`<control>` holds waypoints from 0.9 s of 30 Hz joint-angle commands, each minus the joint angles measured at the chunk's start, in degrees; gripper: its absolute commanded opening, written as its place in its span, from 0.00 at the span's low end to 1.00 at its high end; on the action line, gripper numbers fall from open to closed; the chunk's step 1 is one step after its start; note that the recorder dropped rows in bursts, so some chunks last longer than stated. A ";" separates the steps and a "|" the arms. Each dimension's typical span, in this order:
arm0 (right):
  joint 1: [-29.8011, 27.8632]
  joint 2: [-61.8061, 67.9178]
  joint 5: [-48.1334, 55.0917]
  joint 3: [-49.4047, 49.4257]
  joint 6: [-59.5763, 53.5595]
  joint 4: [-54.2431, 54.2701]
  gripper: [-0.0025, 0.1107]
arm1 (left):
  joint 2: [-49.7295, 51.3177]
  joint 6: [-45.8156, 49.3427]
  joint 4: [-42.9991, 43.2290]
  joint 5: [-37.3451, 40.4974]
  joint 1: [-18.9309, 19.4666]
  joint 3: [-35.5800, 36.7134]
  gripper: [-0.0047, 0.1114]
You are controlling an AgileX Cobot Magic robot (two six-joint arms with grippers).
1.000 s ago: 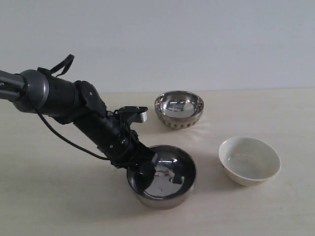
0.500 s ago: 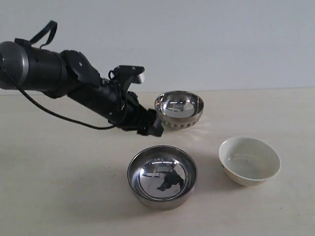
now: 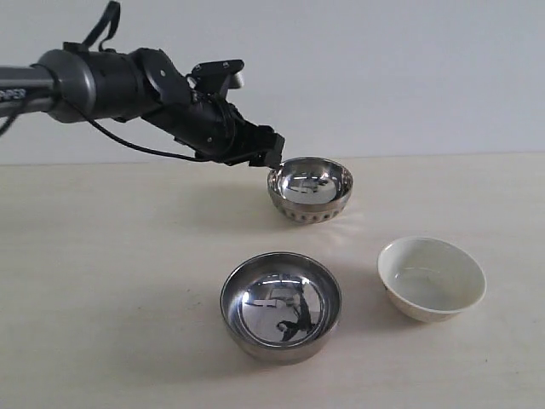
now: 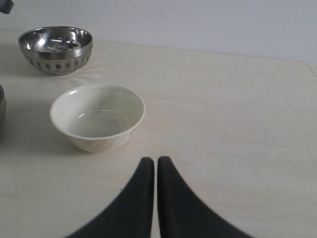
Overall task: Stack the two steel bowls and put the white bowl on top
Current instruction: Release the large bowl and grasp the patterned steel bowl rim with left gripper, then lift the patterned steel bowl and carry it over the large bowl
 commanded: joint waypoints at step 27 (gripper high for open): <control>-0.36 -0.30 -0.62 -0.02 -0.16 -0.57 0.02 | 17.76 2.66 -0.82 8.31 -0.08 -17.78 0.16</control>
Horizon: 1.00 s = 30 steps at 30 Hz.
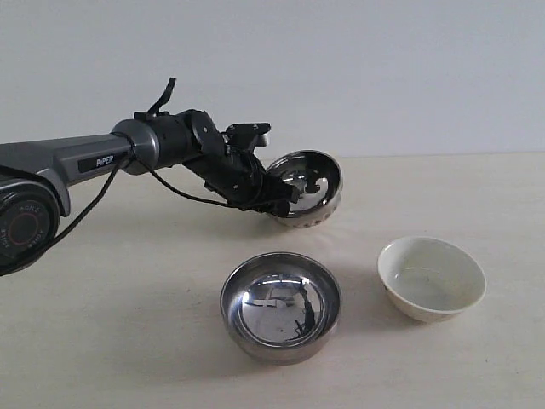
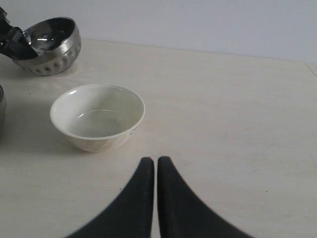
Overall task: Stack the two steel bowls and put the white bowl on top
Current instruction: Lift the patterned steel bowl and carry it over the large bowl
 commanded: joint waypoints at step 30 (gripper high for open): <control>-0.36 -0.30 -0.50 -0.02 -0.16 -0.57 0.02 | -23.82 2.66 0.25 17.20 -0.08 6.56 0.07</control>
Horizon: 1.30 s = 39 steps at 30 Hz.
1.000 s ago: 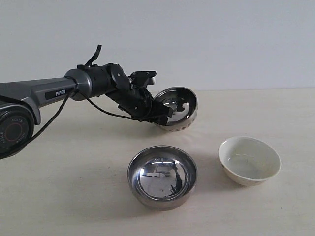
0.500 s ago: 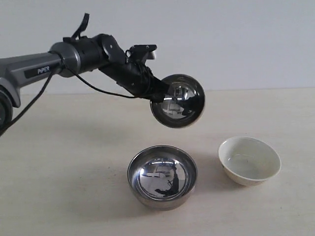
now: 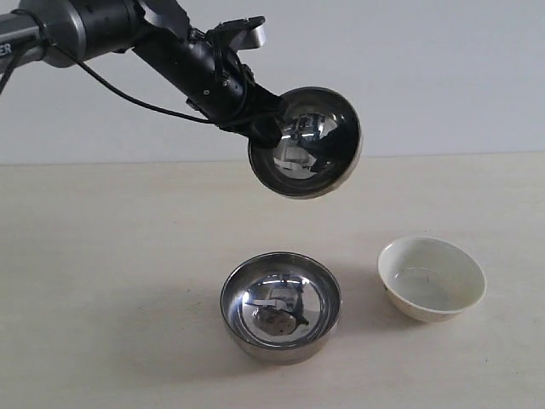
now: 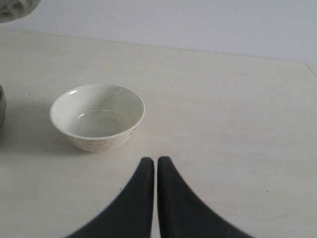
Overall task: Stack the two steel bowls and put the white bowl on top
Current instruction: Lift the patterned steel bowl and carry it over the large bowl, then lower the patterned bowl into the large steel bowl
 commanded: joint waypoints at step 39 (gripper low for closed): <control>-0.36 -0.30 -0.60 -0.02 -0.16 -0.57 0.02 | -29.16 4.37 -4.96 -5.54 -2.47 48.17 0.07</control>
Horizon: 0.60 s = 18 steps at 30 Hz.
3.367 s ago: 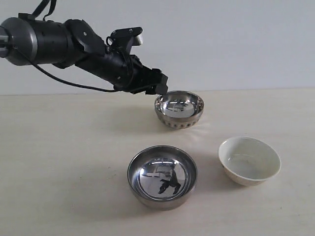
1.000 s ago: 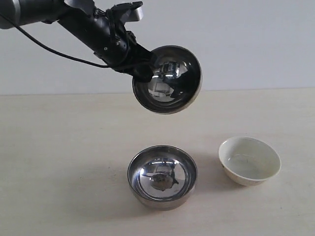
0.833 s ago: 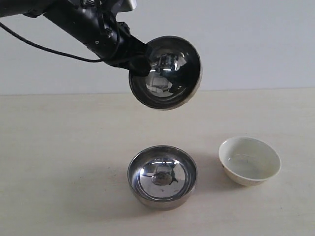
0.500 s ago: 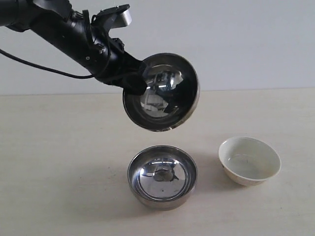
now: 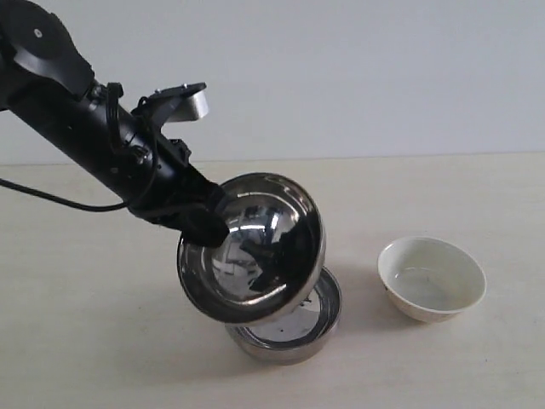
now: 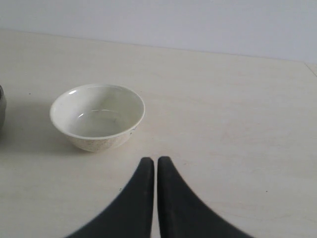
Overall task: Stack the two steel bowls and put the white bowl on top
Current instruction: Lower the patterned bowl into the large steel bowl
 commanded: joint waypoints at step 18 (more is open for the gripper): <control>-0.36 -0.30 -0.60 -0.02 -0.16 -0.57 0.02 | 7.02 -5.09 5.01 -11.26 -3.93 1.71 0.07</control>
